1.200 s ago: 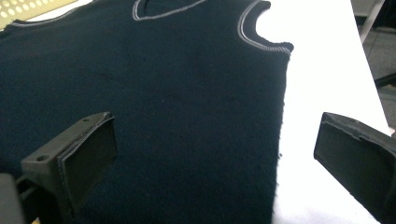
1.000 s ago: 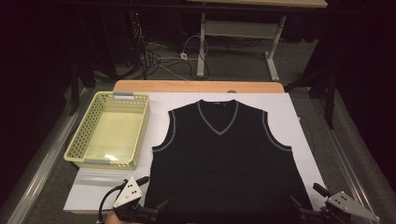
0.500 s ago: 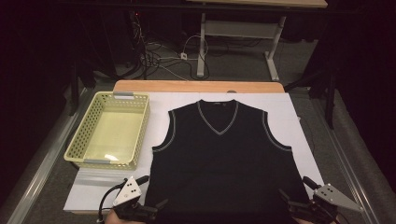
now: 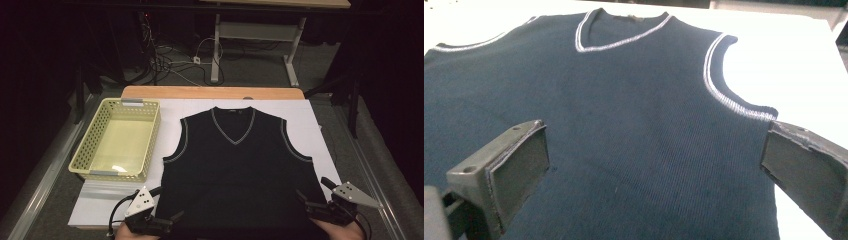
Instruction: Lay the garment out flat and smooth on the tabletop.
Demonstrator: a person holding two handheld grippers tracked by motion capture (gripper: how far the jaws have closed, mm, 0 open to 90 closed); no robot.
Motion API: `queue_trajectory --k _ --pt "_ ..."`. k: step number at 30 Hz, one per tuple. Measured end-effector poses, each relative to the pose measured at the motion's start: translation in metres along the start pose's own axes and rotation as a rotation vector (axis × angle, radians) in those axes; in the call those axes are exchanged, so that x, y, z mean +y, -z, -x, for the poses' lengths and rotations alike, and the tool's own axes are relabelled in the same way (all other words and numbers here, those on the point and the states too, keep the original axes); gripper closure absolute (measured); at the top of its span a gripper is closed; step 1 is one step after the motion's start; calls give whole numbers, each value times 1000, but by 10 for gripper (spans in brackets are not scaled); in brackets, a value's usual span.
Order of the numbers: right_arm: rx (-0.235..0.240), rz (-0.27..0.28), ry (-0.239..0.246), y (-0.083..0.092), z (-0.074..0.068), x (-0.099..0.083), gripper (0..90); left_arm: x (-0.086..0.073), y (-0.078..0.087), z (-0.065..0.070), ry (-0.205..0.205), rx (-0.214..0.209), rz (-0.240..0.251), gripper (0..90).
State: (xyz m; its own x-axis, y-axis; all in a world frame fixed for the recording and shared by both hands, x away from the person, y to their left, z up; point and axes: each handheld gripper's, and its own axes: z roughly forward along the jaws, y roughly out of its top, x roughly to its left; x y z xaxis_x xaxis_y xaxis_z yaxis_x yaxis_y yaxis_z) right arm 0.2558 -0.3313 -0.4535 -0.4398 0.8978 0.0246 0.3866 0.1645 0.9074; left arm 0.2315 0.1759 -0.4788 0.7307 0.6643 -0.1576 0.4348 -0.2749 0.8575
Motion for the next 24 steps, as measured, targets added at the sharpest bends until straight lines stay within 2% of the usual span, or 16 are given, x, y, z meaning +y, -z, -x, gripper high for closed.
queue_trajectory --k 3,5,10,16,24 --pt "7 17 2 -4 2 6 0 7 -5 0 -5 -9 1 0" --pt "11 26 -4 -6 4 10 0 12 -12 -1 -16 1 -8 0" --pt "10 31 3 -13 9 17 0 25 -26 -2 -10 -5 -3 0" --pt "9 20 11 -27 17 21 0 43 -46 -3 -18 -7 13 0" --pt "9 6 11 -46 23 24 0 54 -67 -12 -2 15 14 0"
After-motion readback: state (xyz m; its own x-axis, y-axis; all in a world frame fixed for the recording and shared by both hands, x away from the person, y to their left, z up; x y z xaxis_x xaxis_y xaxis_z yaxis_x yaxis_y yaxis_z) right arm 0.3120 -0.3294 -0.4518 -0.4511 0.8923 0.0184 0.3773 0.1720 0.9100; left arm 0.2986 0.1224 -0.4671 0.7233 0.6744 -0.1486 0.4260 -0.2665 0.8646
